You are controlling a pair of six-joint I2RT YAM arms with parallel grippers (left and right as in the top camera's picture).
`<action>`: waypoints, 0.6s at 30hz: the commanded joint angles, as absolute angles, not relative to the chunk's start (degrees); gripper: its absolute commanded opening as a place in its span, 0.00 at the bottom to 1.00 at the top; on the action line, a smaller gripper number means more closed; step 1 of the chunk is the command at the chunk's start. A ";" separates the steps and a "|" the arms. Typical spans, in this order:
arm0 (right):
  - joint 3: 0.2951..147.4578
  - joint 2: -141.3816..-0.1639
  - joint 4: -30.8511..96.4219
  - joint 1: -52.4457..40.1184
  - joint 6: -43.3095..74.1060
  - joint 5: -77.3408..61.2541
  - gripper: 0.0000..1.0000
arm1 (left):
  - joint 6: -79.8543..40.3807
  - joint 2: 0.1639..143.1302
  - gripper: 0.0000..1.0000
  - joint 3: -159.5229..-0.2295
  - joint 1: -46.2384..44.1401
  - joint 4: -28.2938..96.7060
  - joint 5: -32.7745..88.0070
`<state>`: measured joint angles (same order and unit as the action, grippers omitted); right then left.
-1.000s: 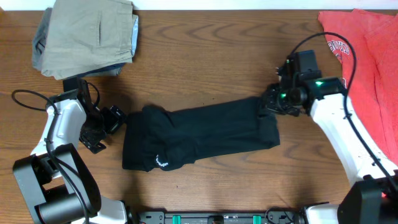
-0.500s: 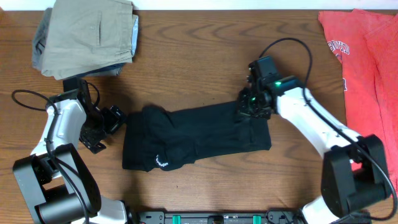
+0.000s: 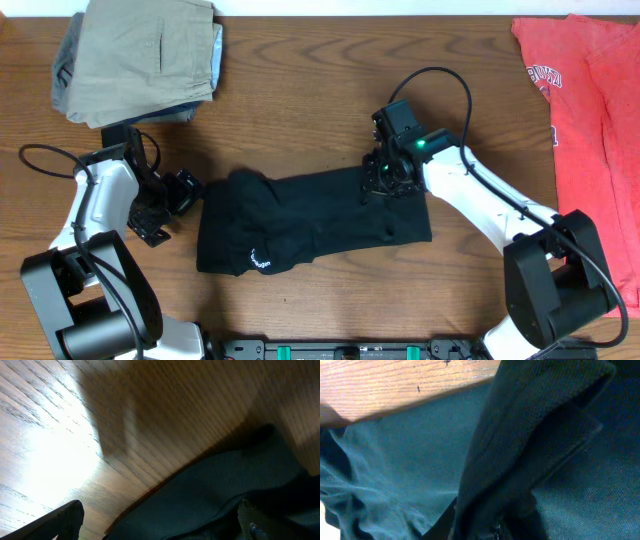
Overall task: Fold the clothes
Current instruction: 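Fold the right end leftward over the strip with the right gripper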
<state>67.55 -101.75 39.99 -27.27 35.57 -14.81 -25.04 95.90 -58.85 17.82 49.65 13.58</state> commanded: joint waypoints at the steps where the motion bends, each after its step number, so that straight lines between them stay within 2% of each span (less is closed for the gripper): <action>1: 67.81 -101.91 39.83 -28.16 35.77 -15.09 0.20 | -24.08 95.70 1.00 -58.98 17.65 49.84 13.91; 10: 67.81 -101.91 39.42 -28.53 35.31 -17.30 0.29 | -24.08 95.70 1.00 -58.41 17.65 49.80 13.91; 18: 67.90 -101.91 39.90 -26.92 30.24 -18.68 0.45 | -22.96 95.70 1.00 -58.35 17.65 49.82 13.34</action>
<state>67.55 -101.75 39.66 -27.70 32.88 -17.67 -24.58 95.90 -58.85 17.82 49.65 13.58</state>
